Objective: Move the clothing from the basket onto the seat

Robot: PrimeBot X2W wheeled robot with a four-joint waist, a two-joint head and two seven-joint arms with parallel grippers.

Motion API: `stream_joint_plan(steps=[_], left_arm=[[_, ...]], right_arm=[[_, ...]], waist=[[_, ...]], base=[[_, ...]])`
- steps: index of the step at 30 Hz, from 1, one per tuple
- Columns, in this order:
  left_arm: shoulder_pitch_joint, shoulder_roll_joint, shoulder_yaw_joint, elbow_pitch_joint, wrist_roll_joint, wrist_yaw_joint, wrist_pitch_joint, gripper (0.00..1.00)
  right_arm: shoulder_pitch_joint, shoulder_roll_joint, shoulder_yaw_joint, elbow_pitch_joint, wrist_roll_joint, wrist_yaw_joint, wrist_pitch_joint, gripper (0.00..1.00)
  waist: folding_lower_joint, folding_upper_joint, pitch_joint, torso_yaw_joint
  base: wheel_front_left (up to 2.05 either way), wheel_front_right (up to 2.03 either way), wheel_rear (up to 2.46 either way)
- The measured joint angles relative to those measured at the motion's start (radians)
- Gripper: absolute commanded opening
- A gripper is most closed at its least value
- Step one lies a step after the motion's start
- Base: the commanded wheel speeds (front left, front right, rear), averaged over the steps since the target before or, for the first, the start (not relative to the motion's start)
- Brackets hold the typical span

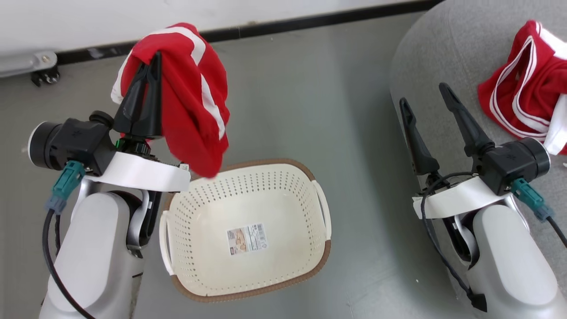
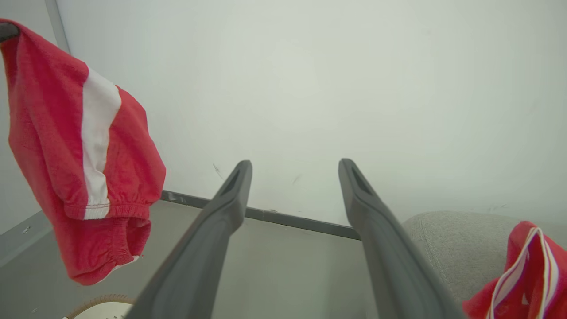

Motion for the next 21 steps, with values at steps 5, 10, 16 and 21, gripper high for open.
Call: stream_joint_plan(steps=[5, 10, 16, 21], left_arm=[[0.013, 0.004, 0.004, -0.029, 0.0, -0.008, 0.0, 0.0], [0.036, 0.003, -0.005, -0.041, -0.002, -0.009, 0.0, 0.0], [0.056, -0.007, -0.025, -0.046, -0.011, -0.018, 0.0, 0.0], [0.063, -0.018, -0.037, -0.046, -0.019, -0.026, 0.0, 0.0]], right_arm=[[0.024, -0.01, 0.031, 0.031, 0.0, 0.0, 0.0, 1.0], [0.046, -0.019, 0.077, 0.055, 0.0, 0.0, 0.0, 1.0], [0.084, -0.03, 0.14, 0.085, 0.001, 0.0, 0.005, 1.0], [0.107, -0.037, 0.176, 0.098, 0.003, 0.0, 0.012, 1.0]], waist=[[0.0, 0.0, -0.066, 0.017], [0.0, 0.0, -0.121, 0.029], [0.0, 0.0, -0.184, 0.041], [0.0, 0.0, -0.231, 0.049]], base=[[0.0, 0.0, 0.0], [0.0, 0.0, 0.0], [0.0, 0.0, 0.0], [0.0, 0.0, 0.0]])
